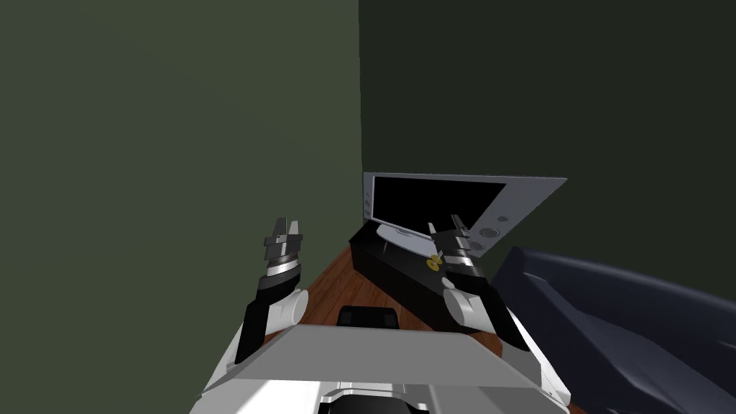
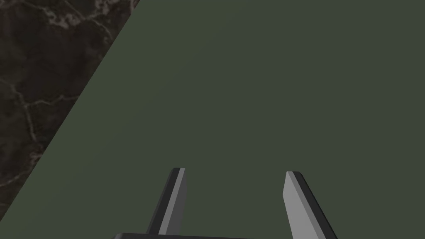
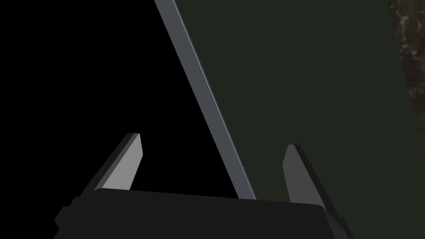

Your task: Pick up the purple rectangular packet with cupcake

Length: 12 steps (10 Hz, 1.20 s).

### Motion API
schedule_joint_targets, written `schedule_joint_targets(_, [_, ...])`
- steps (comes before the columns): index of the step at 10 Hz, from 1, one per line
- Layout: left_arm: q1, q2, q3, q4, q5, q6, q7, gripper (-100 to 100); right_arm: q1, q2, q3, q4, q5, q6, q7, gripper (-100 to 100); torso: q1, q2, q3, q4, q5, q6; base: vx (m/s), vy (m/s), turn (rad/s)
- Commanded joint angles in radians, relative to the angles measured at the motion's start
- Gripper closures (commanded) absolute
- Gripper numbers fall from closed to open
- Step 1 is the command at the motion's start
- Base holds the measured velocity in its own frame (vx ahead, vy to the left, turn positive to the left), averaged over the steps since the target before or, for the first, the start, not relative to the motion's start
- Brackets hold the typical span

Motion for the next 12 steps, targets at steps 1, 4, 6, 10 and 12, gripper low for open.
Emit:
schedule_joint_targets(1, [0.000,0.000,0.000,0.000,0.000,0.000,0.000,0,-0.005,-0.006,-0.006,0.014,-0.004,0.020,-0.034,-100,0.000,0.000,0.000,0.000,0.000,0.000,0.022,0.007,0.064])
schedule_joint_targets(4, [0.000,0.000,0.000,0.000,0.000,0.000,0.000,0,-0.012,-0.023,-0.030,0.047,-0.021,0.106,-0.120,-100,0.000,0.000,0.000,0.000,0.000,0.000,0.026,0.016,0.123])
schedule_joint_targets(6, [0.000,0.000,0.000,0.000,0.000,0.000,0.000,0,-0.016,-0.030,-0.043,0.064,-0.030,0.146,-0.172,-100,0.000,0.000,0.000,0.000,0.000,0.000,0.024,0.016,0.107])
schedule_joint_targets(10, [0.000,0.000,0.000,0.000,0.000,0.000,0.000,0,-0.025,-0.041,-0.069,0.101,-0.050,0.246,-0.291,-100,0.000,0.000,0.000,0.000,0.000,0.000,0.028,0.017,0.120])
schedule_joint_targets(12, [0.000,0.000,0.000,0.000,0.000,0.000,0.000,0,-0.029,-0.046,-0.083,0.120,-0.060,0.290,-0.348,-100,0.000,0.000,0.000,0.000,0.000,0.001,0.027,0.013,0.129])
